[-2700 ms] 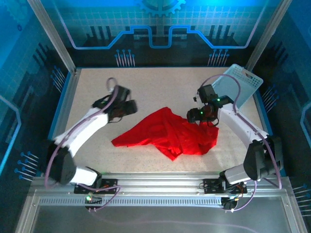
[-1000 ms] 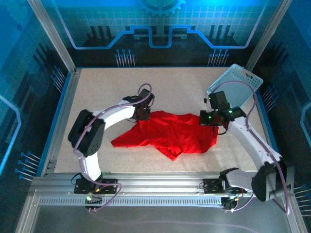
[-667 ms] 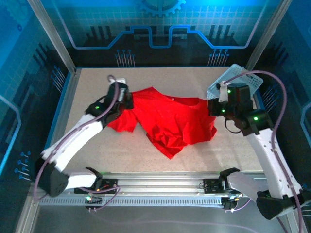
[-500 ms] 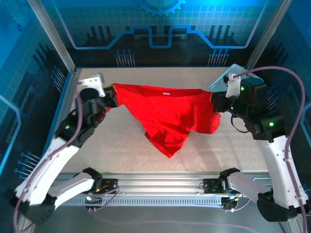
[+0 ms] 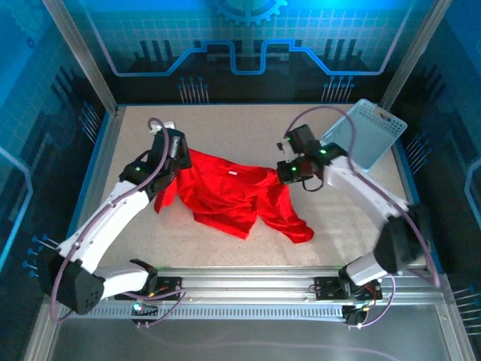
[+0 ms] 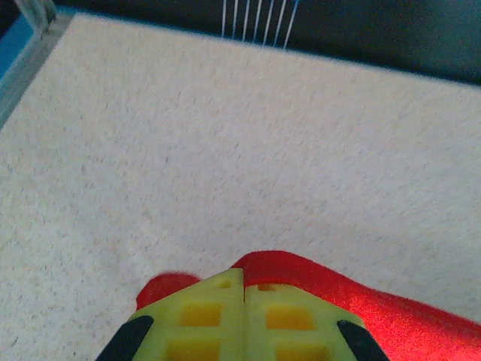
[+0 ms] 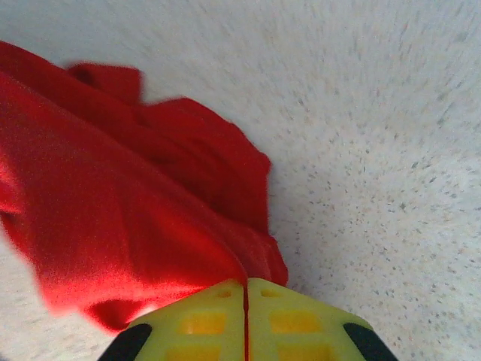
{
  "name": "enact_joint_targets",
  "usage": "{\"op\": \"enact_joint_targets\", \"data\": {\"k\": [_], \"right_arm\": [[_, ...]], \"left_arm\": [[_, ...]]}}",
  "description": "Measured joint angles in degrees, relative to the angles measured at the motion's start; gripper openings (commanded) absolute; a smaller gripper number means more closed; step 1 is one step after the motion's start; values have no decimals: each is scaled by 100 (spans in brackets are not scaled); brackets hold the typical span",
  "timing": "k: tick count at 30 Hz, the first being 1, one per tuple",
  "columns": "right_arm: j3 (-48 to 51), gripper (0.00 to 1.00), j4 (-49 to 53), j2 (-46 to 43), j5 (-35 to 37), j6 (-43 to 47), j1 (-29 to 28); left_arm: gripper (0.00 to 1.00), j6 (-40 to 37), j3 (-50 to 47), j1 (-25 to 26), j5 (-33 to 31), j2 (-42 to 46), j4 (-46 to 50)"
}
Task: Fold the inside-out t-shirt
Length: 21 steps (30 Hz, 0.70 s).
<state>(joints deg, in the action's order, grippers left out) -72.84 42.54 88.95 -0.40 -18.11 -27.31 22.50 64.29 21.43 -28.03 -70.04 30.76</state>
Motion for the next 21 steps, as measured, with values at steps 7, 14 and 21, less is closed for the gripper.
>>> {"op": "enact_joint_targets", "data": {"k": [7, 14, 21], "right_arm": [[-702, 44, -269, 2026, 448, 199, 203], [-697, 53, -455, 1646, 1086, 302, 125], [411, 53, -704, 529, 850, 308, -15]], "left_arm": [[0, 170, -17, -348, 273, -350, 68], [0, 208, -17, -529, 437, -514, 70], [0, 208, -17, -553, 496, -546, 55]]}}
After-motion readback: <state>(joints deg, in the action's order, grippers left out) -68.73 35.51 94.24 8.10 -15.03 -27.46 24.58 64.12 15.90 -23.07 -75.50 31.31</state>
